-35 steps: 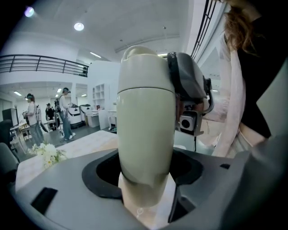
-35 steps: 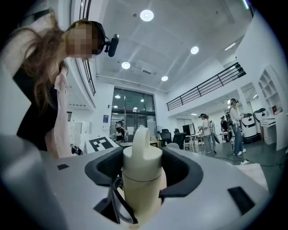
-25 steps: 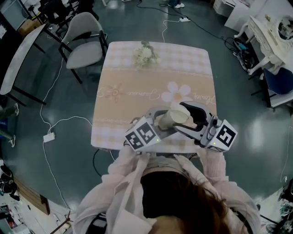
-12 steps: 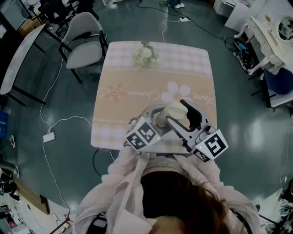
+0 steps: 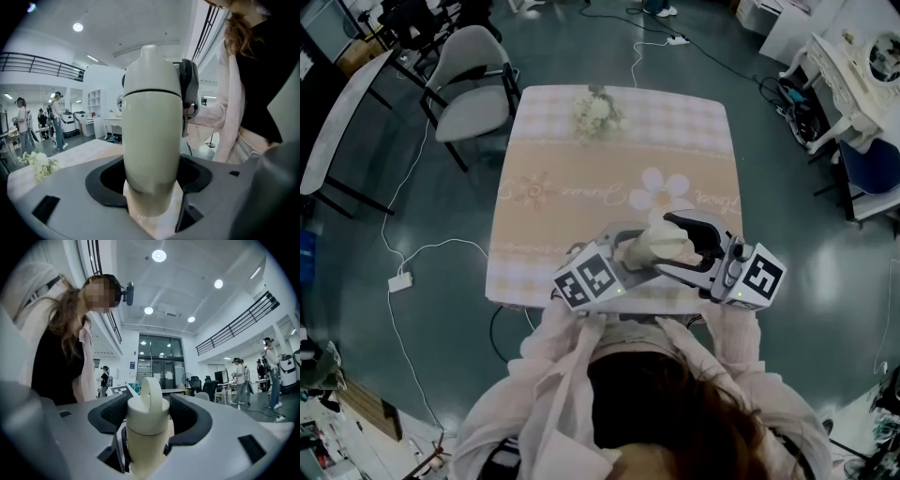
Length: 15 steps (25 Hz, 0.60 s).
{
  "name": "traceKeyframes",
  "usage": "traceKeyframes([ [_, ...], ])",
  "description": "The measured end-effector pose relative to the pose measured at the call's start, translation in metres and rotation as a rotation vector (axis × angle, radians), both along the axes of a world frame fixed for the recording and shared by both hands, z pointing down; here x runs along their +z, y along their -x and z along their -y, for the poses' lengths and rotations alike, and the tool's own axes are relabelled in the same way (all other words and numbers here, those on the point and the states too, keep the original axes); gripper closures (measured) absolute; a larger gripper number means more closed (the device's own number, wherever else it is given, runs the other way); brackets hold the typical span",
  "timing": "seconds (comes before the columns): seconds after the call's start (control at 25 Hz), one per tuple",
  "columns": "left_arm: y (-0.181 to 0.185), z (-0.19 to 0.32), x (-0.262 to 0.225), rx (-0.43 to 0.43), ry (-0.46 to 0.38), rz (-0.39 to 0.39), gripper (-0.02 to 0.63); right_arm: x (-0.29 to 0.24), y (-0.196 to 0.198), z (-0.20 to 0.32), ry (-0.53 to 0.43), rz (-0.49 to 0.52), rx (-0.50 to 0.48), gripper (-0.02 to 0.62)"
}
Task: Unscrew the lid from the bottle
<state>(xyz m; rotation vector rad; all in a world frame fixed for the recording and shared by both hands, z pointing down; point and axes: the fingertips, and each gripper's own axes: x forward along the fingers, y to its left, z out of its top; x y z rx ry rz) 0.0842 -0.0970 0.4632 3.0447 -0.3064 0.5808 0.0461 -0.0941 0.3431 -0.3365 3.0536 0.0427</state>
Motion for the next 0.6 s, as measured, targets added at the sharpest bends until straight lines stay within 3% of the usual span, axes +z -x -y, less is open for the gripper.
traceKeyframes([
  [0.08, 0.000, 0.000, -0.001, -0.008, 0.012, -0.010, 0.293, -0.001, -0.001, 0.002, 0.004, 0.011, -0.002, 0.299],
  [0.44, 0.014, 0.031, 0.002, -0.195, -0.003, 0.011, 0.293, 0.012, 0.003, 0.023, 0.095, 0.016, 0.293, 0.229],
  [0.6, 0.017, 0.032, 0.007, -0.211, -0.001, 0.043, 0.293, 0.008, 0.003, 0.028, 0.109, 0.038, 0.364, 0.233],
])
